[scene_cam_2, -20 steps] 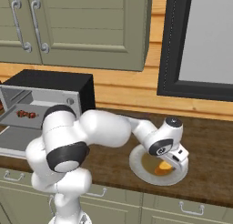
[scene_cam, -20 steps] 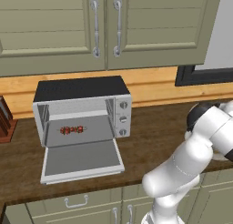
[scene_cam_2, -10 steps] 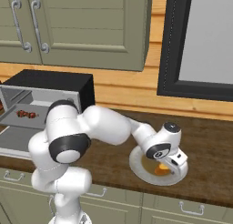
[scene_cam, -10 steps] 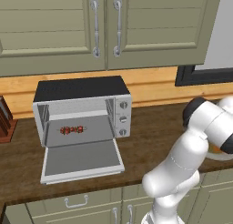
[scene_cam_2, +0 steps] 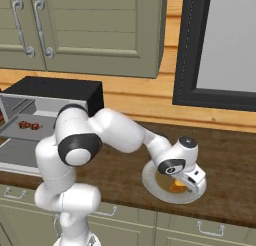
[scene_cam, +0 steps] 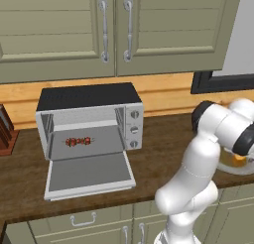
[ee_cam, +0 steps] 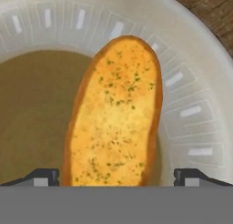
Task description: Pick up the kebab skewer and baguette bread, and place them inside the toaster oven. Close the toaster oven door and start by setting the timer.
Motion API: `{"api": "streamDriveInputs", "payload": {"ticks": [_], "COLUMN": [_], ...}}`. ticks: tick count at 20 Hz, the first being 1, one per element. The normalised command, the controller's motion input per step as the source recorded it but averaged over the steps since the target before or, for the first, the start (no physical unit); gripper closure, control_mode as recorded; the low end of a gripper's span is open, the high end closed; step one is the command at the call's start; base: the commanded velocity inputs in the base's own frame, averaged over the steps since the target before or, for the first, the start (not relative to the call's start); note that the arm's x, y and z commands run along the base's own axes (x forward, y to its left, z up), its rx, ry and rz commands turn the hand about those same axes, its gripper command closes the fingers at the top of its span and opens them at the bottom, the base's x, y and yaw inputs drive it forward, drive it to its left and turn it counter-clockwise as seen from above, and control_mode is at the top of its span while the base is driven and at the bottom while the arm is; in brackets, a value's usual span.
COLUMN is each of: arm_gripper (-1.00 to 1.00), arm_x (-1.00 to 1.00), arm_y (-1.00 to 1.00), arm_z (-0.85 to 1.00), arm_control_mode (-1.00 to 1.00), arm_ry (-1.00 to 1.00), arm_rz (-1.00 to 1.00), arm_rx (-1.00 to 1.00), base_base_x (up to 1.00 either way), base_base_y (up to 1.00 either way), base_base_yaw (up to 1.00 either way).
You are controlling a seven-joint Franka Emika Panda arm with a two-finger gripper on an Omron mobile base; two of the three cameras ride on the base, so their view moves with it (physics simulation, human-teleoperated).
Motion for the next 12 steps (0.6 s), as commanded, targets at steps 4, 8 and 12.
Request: {"api": "streamDriveInputs", "payload": {"ticks": [4, 8, 12], "arm_gripper": [-1.00, -1.00, -1.00], "arm_x": [0.24, 0.20, 0.09], "arm_y": [-0.03, -0.02, -0.13], "arm_z": [0.00, -0.01, -0.17], "arm_control_mode": [-1.00, -1.00, -1.00], "arm_ry": [0.00, 0.00, 0.00], "arm_rz": [0.00, 0.00, 0.00], "arm_rx": [0.00, 0.00, 0.00], "base_base_x": [0.00, 0.00, 0.00], "base_base_y": [0.00, 0.00, 0.00], "base_base_yaw": [0.00, 0.00, 0.00]}}
